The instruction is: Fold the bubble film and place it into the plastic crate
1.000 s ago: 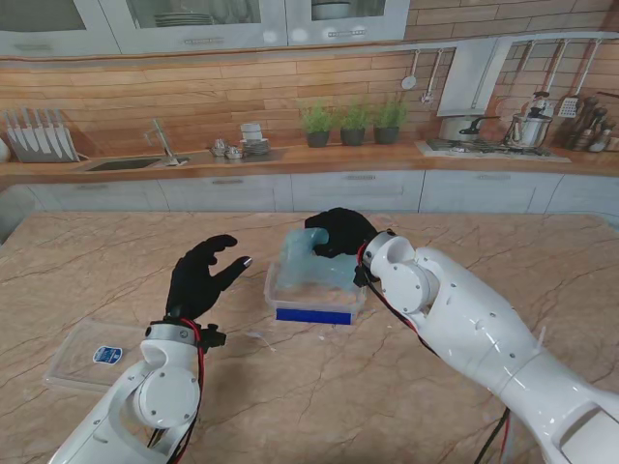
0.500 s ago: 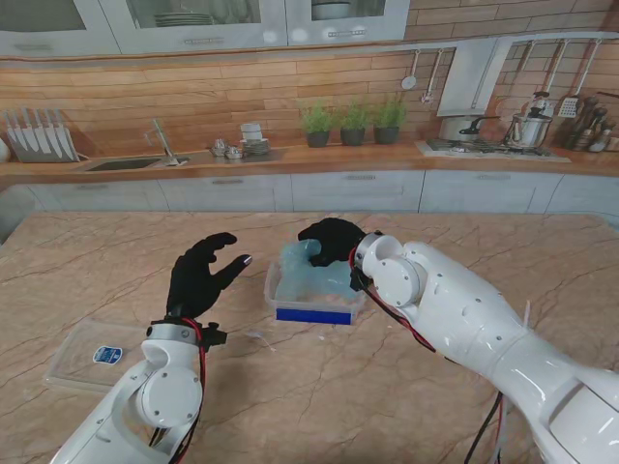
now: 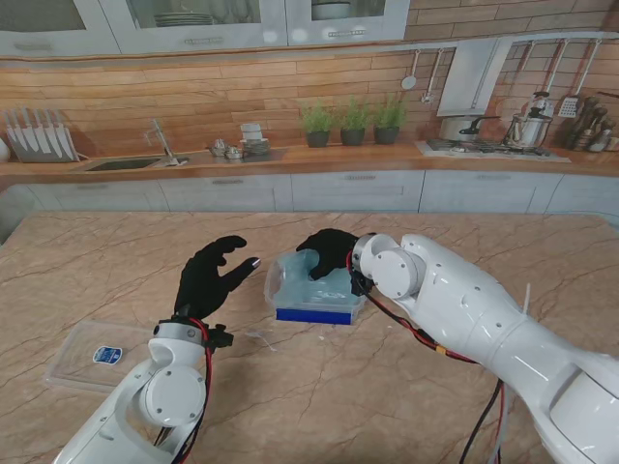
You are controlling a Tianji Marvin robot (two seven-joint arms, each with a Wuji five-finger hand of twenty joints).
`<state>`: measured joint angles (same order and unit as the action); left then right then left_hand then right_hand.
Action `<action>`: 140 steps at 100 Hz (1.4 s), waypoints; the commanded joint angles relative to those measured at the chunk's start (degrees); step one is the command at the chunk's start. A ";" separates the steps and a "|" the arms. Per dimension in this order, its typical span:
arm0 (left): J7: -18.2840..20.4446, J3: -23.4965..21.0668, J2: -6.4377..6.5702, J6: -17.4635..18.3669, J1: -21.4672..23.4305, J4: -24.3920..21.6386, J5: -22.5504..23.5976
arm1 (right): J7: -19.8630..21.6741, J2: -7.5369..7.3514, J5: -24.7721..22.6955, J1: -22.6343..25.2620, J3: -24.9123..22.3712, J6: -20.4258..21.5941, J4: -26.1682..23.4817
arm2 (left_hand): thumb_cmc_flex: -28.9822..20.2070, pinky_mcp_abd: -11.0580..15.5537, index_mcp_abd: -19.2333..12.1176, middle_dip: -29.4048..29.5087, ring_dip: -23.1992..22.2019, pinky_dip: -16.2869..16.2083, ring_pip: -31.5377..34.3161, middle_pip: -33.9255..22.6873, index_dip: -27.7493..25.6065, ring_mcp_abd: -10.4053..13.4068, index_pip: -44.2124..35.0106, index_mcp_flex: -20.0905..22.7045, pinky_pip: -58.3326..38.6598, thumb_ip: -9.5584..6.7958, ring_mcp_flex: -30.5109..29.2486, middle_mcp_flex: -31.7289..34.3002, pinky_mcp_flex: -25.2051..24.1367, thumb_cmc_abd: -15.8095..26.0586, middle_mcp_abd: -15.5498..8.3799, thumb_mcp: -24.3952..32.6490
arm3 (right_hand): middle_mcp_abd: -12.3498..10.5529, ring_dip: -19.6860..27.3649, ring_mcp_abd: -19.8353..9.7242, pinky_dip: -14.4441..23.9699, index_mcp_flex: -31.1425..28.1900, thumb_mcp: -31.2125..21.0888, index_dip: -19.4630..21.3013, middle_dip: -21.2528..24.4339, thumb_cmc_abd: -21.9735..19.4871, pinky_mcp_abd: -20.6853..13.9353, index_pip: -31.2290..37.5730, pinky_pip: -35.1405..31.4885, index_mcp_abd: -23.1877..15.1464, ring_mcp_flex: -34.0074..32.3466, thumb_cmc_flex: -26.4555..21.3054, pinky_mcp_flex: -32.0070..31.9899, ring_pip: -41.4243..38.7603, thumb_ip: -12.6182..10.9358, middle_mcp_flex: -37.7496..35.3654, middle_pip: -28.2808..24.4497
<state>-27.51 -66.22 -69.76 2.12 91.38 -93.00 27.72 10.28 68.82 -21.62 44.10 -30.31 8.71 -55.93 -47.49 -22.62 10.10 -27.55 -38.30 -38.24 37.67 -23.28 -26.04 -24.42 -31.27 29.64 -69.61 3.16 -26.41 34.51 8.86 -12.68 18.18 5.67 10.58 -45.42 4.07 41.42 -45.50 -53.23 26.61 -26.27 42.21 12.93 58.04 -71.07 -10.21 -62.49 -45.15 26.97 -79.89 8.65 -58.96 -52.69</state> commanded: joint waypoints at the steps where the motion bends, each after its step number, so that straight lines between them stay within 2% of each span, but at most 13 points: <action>1: 1.05 0.70 -0.20 1.02 0.18 -0.18 -0.68 | 0.62 0.81 0.28 -0.84 0.86 -0.05 1.58 | -0.80 -0.16 -0.04 -0.49 0.09 -0.36 0.23 -0.40 -0.48 0.41 0.50 1.04 -0.69 -2.01 0.64 0.79 -0.42 2.45 -0.05 0.83 | 2.48 -0.81 -3.78 1.23 0.47 0.65 -0.17 -0.80 -1.83 -0.39 0.48 -0.67 -0.81 0.62 -0.10 -0.99 -2.38 -1.80 -0.11 -2.01; 21: 4.08 2.47 -0.11 3.38 -0.44 0.00 -4.16 | 0.44 3.43 2.71 -3.12 4.17 0.73 7.85 | -1.05 0.28 -0.17 -0.89 -0.09 -0.44 0.79 -1.23 -0.81 0.83 -0.31 1.20 -1.00 -2.06 0.11 1.33 0.09 3.26 -0.41 1.56 | 2.32 -0.81 -3.65 1.31 0.53 0.90 -0.07 -0.84 -2.17 -0.12 0.25 -0.17 -0.91 0.91 -0.06 -1.30 -1.85 -1.66 0.08 -1.39; 37: 6.57 4.15 -0.53 5.64 -0.64 -0.21 -10.80 | -0.32 5.48 4.22 -3.91 5.57 1.46 12.12 | -1.45 0.60 -0.03 -1.43 -0.16 -0.31 1.18 -2.28 -1.21 0.97 -1.46 1.63 -0.86 -2.09 -0.05 1.75 0.12 3.82 -0.48 2.40 | 2.31 -0.86 -3.61 1.43 0.57 0.93 -0.02 -0.91 -2.21 -0.08 0.15 -0.06 -0.89 0.98 -0.06 -1.27 -1.66 -1.49 0.09 -1.12; 47: 9.13 5.19 -0.55 5.66 -0.88 -0.52 -14.88 | -0.46 6.36 4.72 -4.26 6.35 2.00 14.00 | -1.41 0.90 0.12 -1.50 0.52 1.08 0.30 -2.32 -1.14 1.00 -1.76 1.54 1.76 -2.07 0.74 1.26 -0.67 4.15 -0.31 3.07 | 2.23 -0.91 -3.60 1.52 0.56 0.90 0.03 -0.95 -2.18 -0.08 0.13 -0.01 -0.99 0.96 -0.06 -1.26 -1.61 -1.44 0.01 -1.02; 55: 9.87 6.17 -0.60 5.42 -1.71 0.13 -15.68 | -0.53 6.73 4.84 -4.31 6.76 2.19 14.75 | -1.27 1.33 0.08 -1.42 1.25 2.50 -0.62 -2.09 -0.98 1.42 -1.67 1.34 4.20 -2.04 1.55 0.39 -1.31 4.45 -0.48 3.39 | 2.28 -0.93 -3.58 1.58 0.52 0.90 0.04 -0.97 -2.16 -0.08 0.14 0.03 -0.92 1.01 -0.03 -1.26 -1.53 -1.40 0.04 -0.92; 65: 9.96 7.12 -0.71 5.44 -2.57 1.09 -15.68 | -0.63 6.40 4.39 -3.95 6.87 1.96 14.16 | -1.31 1.83 0.12 -1.31 1.95 3.64 -1.26 -2.07 -0.99 1.73 -1.87 1.07 5.95 -2.01 2.13 -0.26 -1.89 4.64 -0.49 3.60 | 2.33 -0.92 -3.46 1.69 0.48 1.07 0.00 -0.92 -2.13 -0.01 0.11 0.02 -0.90 1.10 0.18 -1.30 -1.33 -1.34 0.07 -0.74; 102: 9.86 7.45 -0.81 6.38 -2.65 1.20 -16.20 | -2.58 3.18 -0.44 -0.57 5.23 -0.41 7.60 | -1.25 2.04 0.10 -1.09 2.51 4.41 -1.34 -2.07 -0.91 1.96 -2.01 0.97 6.59 -2.00 2.22 -0.53 -1.93 5.01 -0.70 3.75 | 2.64 -0.61 -2.63 1.75 0.51 2.26 -0.18 -0.56 -2.30 0.58 -0.04 0.58 -0.20 1.43 0.92 -1.63 -0.11 -1.49 0.48 0.08; 125: 9.41 9.28 -1.30 6.57 -4.34 2.73 -16.72 | -4.18 2.89 -2.38 0.41 5.54 -0.86 7.00 | -1.42 3.00 0.02 0.36 3.79 6.01 -2.95 -0.11 -0.80 2.70 -1.92 0.46 9.11 -2.04 3.42 -2.96 -2.17 5.13 -1.02 3.90 | 2.59 -0.19 -2.12 1.55 0.46 2.68 -0.20 0.02 -2.60 0.80 -0.02 0.82 -0.13 1.50 1.05 -1.62 0.91 -1.67 0.56 0.92; 140: 10.22 10.63 -1.50 5.73 -5.48 3.34 -18.03 | -4.86 3.06 -2.18 0.98 5.16 -1.21 6.98 | -1.31 3.05 0.34 3.20 4.66 6.20 -3.37 2.50 -0.40 2.73 -1.38 -0.45 8.88 -2.08 3.48 -5.34 -1.61 5.21 -0.14 4.09 | 2.67 0.15 -1.77 1.45 0.40 2.85 -0.26 0.41 -2.65 0.93 0.01 0.85 -0.01 1.71 1.13 -1.82 1.69 -1.70 0.70 1.41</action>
<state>-18.23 -55.97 -70.60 8.46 86.00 -89.59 10.58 5.46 71.74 -23.81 44.27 -25.14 7.80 -49.02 -48.16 -21.19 10.17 -25.52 -34.38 -32.63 34.83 -21.70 -26.53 -23.52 -31.85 30.23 -60.73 3.16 -24.56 31.17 7.21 -9.62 18.26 8.89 10.64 -45.44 4.07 41.57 -45.31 -51.52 26.55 -26.24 41.25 12.72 57.96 -70.05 -10.06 -61.84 -44.54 25.66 -78.52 7.97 -58.29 -51.30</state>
